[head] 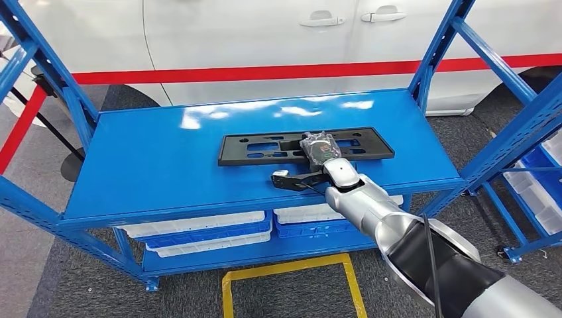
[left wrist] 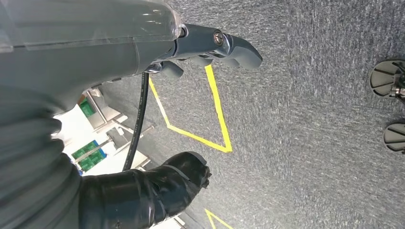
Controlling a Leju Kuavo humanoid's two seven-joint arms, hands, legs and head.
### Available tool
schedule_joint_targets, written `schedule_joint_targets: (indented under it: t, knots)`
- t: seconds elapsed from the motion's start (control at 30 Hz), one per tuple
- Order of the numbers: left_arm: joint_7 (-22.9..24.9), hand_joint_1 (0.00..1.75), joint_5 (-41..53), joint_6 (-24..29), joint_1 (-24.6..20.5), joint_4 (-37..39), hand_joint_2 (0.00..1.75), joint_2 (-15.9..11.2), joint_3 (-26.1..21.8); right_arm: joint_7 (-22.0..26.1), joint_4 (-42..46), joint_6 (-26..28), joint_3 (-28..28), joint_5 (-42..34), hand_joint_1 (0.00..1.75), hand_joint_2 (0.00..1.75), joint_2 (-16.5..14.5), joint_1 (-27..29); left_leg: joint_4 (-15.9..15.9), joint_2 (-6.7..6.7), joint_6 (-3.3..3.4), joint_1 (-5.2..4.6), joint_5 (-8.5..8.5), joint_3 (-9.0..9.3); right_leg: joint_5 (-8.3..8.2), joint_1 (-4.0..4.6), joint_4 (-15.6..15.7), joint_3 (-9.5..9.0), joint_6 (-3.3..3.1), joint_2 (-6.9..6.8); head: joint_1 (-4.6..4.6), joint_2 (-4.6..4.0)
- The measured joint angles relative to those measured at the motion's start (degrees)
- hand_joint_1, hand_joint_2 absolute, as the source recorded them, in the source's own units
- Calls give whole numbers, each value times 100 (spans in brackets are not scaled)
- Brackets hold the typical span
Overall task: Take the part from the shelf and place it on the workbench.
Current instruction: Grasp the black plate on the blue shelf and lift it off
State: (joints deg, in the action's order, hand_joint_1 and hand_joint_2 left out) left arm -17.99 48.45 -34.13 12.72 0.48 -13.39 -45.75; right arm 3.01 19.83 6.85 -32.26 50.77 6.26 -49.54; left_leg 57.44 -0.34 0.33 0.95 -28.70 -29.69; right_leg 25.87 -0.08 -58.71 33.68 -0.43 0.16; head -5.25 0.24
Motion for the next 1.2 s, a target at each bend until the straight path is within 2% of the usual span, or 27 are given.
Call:
schedule_joint_targets:
  t: [0.17,0.27,0.33,0.37,0.4,0.47,0.5,0.53,0.57,0.63,0.67,0.73,0.8,0.87,0.93,1.0,1.03,1.07,1.1,1.13,1.2]
  knots:
    - [-14,0,-27,50,3,0,175,4,0,585,377,672,10,34,175,175,79,37,3,1,1,-1,-1,-7,-2,-4,-1,9,1,2,0,0]
    - [-38,0,-27,87,9,0,175,2,0,736,893,1081,7,128,175,175,209,48,28,-2,66,-24,9,-24,-32,-32,30,12,45,-6,1,0]
    - [-50,0,-28,104,17,0,175,4,0,769,1356,1204,7,141,175,175,338,76,-96,10,131,2,101,22,-16,-23,40,3,89,-2,0,0]
    - [-55,0,-31,110,21,0,175,7,0,771,1603,1226,7,145,175,175,417,94,-177,18,156,22,157,53,67,-19,-41,32,109,1,-1,0]
    - [-59,0,-35,114,22,0,175,11,0,763,1833,1227,7,153,175,175,498,117,-247,27,176,42,199,77,219,-20,-239,113,126,3,-3,0]
    - [-68,0,-43,116,22,0,175,16,0,737,2199,1231,6,174,175,175,629,178,-260,33,190,49,220,65,593,-56,-927,411,161,2,-2,0]
    - [-73,0,-47,116,22,0,175,20,0,725,2362,1240,3,194,175,175,689,228,-240,32,188,53,216,49,707,-78,-1257,557,183,1,-2,0]
    - [-78,0,-48,115,22,0,175,24,0,718,2508,1254,-2,220,175,175,744,289,-212,29,177,64,206,32,709,-105,-1426,629,211,0,-1,0]
    - [-83,0,-48,111,23,0,175,28,0,715,2661,1268,-11,247,175,175,804,348,-175,26,157,80,189,13,598,-135,-1379,598,243,-4,-2,0]
    - [-93,0,-48,104,25,0,175,31,0,715,2963,1293,-32,291,175,175,912,430,-61,19,76,119,127,-39,250,-203,-762,283,321,-15,-2,0]
    - [-97,0,-47,101,21,1,175,26,1,715,3086,1304,-42,297,175,175,946,445,10,15,25,127,91,-88,146,-205,-459,125,334,-11,-2,0]
    - [-102,0,-46,91,23,2,175,8,2,715,3289,1323,-52,297,175,175,1000,476,115,3,-66,117,51,-158,135,-185,-209,10,291,6,-1,1]
    - [-103,0,-44,84,30,2,175,-1,2,715,3435,1330,-58,297,175,175,1035,519,137,-8,-132,114,72,-181,134,-164,-233,60,190,15,2,1]
    - [-103,0,-42,83,33,2,175,-2,2,715,3536,1330,-61,297,175,175,1053,537,230,-1,-175,130,-32,-233,89,-166,-208,106,82,1,3,1]
    - [-103,0,-41,81,32,2,175,-3,2,714,3604,1330,-61,297,175,175,1067,540,696,12,-178,133,-419,-411,24,-155,-182,166,-28,-13,4,1]
    - [-103,0,-41,80,29,2,175,-4,2,713,3637,1329,-63,300,175,175,1073,559,1428,16,-167,121,-838,-666,-42,-107,-182,256,-93,-16,4,0]
    - [-103,0,-40,80,26,2,175,-4,2,713,3642,1329,-64,302,175,175,1075,574,1665,16,-154,110,-924,-730,-77,-81,-184,303,-109,-17,3,0]
    - [-103,0,-40,80,23,2,175,-5,2,713,3645,1327,-67,303,175,175,1077,586,1736,16,-131,97,-912,-714,-114,-57,-187,349,-117,-17,3,0]
    - [-103,0,-39,80,20,2,175,-5,2,713,3653,1322,-71,298,175,175,1081,593,1558,16,-94,76,-783,-575,-152,-37,-189,393,-119,-16,4,0]
    - [-103,0,-37,80,17,2,175,-8,3,712,3668,1312,-75,285,175,175,1088,595,1204,16,-42,50,-608,-344,-191,-22,-191,431,-116,-16,4,1]
    - [-104,0,-31,78,11,2,175,-28,4,707,3716,1290,-83,251,175,175,1107,589,412,21,54,-11,-368,132,-272,1,-188,485,-88,-17,3,2]
